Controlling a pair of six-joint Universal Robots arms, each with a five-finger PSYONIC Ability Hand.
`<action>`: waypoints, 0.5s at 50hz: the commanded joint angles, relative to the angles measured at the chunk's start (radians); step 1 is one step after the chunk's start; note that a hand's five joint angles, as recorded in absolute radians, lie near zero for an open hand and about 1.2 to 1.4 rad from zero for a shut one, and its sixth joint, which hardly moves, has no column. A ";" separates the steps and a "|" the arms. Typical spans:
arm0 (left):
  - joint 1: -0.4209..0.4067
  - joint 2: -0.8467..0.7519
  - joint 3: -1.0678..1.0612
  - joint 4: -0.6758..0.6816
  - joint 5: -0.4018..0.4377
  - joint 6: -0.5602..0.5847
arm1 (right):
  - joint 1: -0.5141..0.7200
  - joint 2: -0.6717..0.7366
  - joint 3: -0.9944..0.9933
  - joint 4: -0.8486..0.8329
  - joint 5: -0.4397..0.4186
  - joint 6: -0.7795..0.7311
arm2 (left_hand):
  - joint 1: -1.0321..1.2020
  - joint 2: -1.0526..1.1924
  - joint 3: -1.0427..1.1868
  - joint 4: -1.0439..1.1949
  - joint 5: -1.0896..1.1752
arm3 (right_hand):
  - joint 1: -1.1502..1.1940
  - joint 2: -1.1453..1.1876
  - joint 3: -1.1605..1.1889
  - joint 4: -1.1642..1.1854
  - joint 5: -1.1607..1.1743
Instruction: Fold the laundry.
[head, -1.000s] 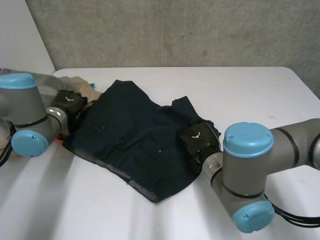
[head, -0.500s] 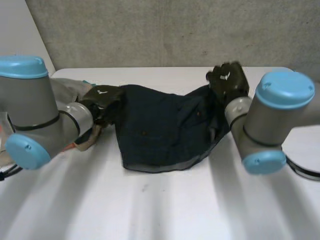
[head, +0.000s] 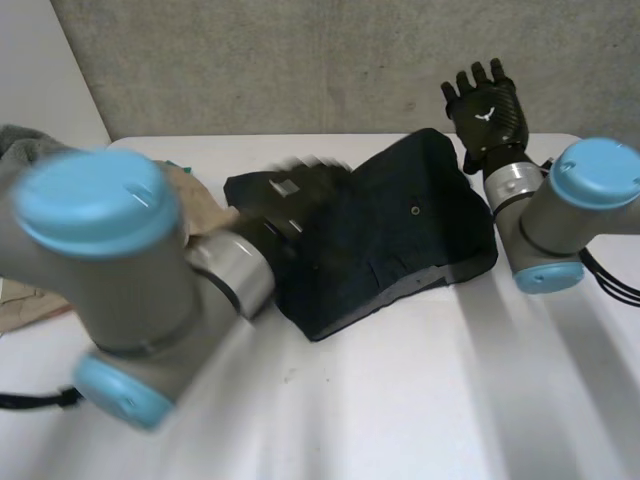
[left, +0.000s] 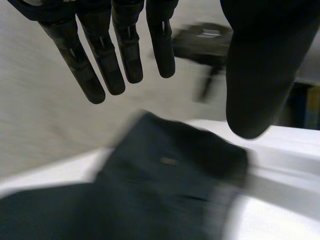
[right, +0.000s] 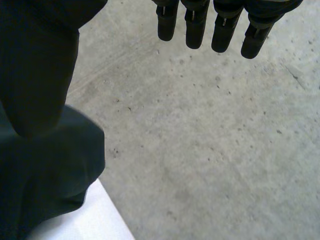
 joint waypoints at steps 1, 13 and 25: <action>0.224 0.041 0.033 0.018 0.056 0.189 | 0.005 -0.229 0.076 0.333 0.037 0.053 | -0.043 -0.047 -0.050 -0.037 -0.036 | -0.046 -0.032 -0.032 -0.031 -0.047; 0.394 -0.342 0.330 0.024 0.248 0.529 | 0.145 -0.268 0.119 0.752 0.079 0.415 | -0.096 -0.100 -0.103 -0.090 -0.089 | -0.046 -0.032 -0.032 -0.031 -0.047; 0.411 -0.689 0.633 0.036 0.447 0.681 | 0.390 -0.047 0.061 0.619 0.073 0.555 | -0.110 -0.114 -0.117 -0.105 -0.103 | -0.046 -0.032 -0.032 -0.031 -0.047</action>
